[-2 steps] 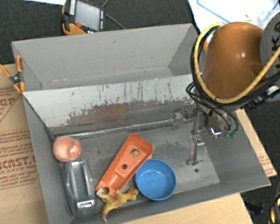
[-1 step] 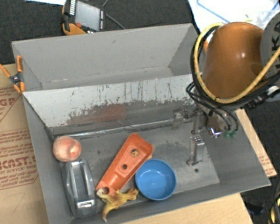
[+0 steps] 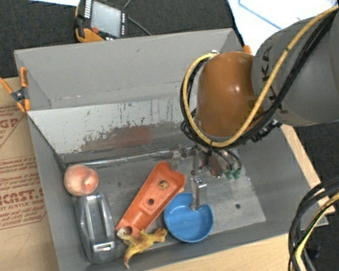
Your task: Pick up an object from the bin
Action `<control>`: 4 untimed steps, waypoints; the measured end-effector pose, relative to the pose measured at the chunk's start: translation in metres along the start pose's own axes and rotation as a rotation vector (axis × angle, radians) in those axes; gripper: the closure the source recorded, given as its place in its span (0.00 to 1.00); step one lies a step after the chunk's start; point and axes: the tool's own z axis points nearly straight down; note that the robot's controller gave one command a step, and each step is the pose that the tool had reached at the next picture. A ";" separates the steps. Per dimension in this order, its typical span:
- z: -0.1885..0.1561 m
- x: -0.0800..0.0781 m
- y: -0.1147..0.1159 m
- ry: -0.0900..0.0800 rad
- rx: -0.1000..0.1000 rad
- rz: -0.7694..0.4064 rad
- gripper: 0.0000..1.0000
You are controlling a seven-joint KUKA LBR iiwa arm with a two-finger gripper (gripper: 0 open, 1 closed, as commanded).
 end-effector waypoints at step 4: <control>0.080 -0.024 -0.007 -0.018 0.001 -0.125 1.00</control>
Offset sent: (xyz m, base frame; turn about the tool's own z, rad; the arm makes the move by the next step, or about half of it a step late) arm 0.0166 -0.0087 -0.0073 0.1429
